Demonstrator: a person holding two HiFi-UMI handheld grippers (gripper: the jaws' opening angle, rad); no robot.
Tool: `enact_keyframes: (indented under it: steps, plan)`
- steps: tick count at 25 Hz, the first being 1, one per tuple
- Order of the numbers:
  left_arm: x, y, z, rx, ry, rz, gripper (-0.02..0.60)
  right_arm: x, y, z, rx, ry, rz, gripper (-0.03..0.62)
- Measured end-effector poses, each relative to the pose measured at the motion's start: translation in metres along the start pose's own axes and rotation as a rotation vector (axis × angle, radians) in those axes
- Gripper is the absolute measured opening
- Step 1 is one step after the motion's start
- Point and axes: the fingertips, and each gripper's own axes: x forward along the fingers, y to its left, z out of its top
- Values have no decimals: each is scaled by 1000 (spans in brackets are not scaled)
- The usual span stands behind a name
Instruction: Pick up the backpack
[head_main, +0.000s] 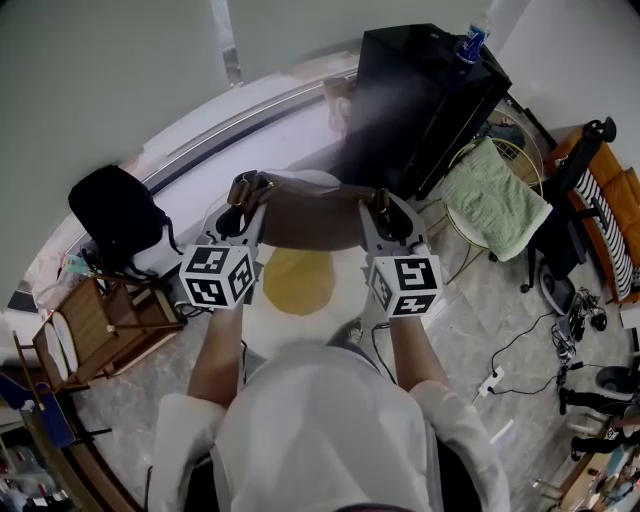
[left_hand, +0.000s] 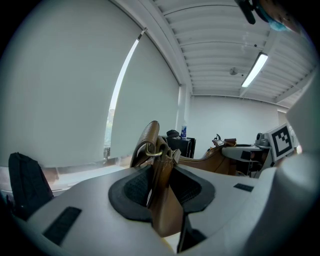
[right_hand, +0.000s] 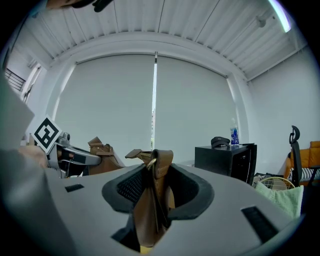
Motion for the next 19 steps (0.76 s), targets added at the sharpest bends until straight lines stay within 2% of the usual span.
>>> enact_keyframes:
  steps: [19]
  plan:
    - [-3,-2,2,-6,-1,-5,127,-3,0,3,-7,1,1,161]
